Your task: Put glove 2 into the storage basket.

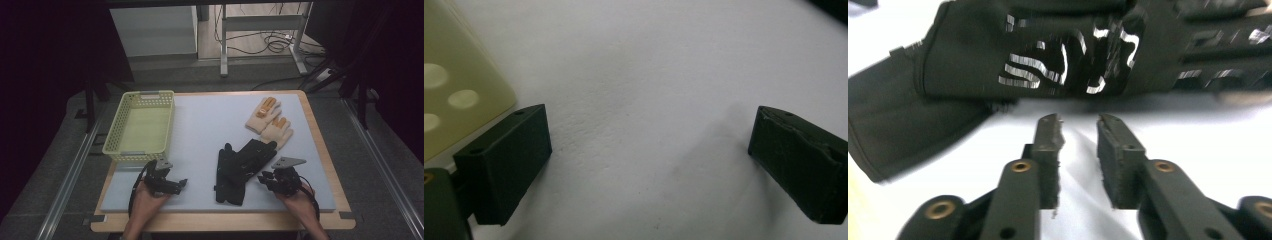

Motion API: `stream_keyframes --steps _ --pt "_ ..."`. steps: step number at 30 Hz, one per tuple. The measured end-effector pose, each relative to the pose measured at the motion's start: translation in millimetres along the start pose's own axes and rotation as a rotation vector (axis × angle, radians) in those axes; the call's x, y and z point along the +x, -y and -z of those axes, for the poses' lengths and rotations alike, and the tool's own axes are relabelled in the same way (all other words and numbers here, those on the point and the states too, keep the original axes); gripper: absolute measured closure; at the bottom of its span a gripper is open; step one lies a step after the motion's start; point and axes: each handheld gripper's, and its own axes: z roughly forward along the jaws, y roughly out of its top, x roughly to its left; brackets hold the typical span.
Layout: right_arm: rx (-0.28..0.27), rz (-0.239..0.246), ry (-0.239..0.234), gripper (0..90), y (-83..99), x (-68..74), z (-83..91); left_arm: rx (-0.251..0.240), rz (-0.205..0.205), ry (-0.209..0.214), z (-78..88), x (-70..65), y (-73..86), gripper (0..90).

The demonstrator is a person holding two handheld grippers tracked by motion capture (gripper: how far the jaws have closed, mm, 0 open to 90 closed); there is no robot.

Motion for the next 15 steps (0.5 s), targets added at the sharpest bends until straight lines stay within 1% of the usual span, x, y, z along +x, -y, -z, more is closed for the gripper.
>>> stream_keyframes --steps 1,2,4,8,11,15 --pt "0.004 -0.003 -0.005 72.4 1.4 0.0 -2.2 0.000 0.000 0.000 0.0 0.0 0.0 3.8" --pt "-0.008 -0.009 -0.009 73.0 1.9 -0.2 -3.9 0.000 0.000 0.000 0.0 0.0 0.0 3.8" --pt "-0.013 -0.019 -0.018 73.4 -1.5 -1.6 -7.9 0.000 0.000 0.000 0.0 0.0 0.0 3.8" --pt "-0.017 -0.014 -0.003 76.3 -10.3 -2.5 -16.3 0.000 -0.001 0.000 0.0 0.0 0.0 3.8" --pt "-0.057 -0.028 -0.005 77.3 -17.2 -2.9 -14.1 0.000 0.000 0.000 0.0 0.0 0.0 3.8" --pt "-0.077 -0.014 0.002 77.2 -29.9 -2.2 -9.5 0.000 -0.001 0.000 0.0 0.0 0.0 3.8"
